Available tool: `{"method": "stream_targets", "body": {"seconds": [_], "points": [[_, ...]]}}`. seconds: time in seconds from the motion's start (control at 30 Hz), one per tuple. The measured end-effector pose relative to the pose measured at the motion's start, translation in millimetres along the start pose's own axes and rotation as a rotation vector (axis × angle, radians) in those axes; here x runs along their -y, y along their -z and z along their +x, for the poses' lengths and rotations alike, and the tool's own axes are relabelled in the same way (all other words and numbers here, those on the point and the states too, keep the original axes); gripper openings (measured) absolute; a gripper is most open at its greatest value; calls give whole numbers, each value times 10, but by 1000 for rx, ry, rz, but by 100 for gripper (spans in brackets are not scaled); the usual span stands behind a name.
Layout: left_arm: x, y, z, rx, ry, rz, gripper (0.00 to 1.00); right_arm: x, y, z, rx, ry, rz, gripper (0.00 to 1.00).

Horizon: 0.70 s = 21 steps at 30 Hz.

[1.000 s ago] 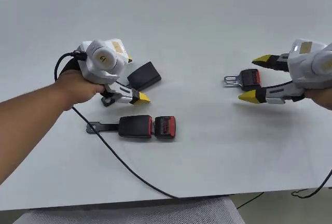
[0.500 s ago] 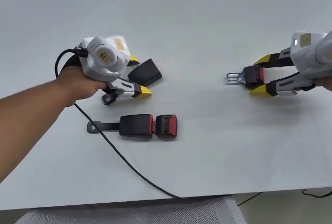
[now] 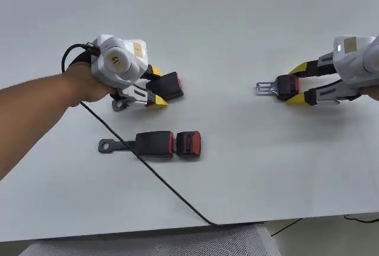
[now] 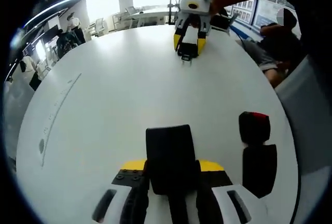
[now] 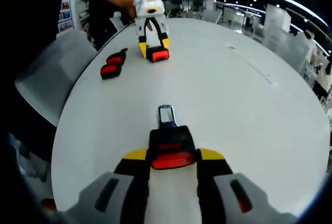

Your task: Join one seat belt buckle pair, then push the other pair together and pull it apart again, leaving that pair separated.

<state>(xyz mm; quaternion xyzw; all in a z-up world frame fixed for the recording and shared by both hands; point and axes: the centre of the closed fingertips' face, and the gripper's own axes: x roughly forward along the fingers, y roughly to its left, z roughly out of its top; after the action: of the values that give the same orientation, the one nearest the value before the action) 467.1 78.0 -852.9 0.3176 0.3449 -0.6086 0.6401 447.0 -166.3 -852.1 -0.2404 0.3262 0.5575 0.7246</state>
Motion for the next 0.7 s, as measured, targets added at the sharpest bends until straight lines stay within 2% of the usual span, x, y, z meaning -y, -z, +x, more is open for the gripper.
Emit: {"method": "stream_targets", "body": {"seconds": [0.13,0.33,0.7], "points": [[6,1,-1,-4,13,16,35,-7,-11,9,6,-3,-6,34],[9,0,-9,-2,17,22,35,-1,-39,30,58,8,27,34],[11,2,-10,-2,25,19,35,-40,-235,194,124,4,35,34]]}}
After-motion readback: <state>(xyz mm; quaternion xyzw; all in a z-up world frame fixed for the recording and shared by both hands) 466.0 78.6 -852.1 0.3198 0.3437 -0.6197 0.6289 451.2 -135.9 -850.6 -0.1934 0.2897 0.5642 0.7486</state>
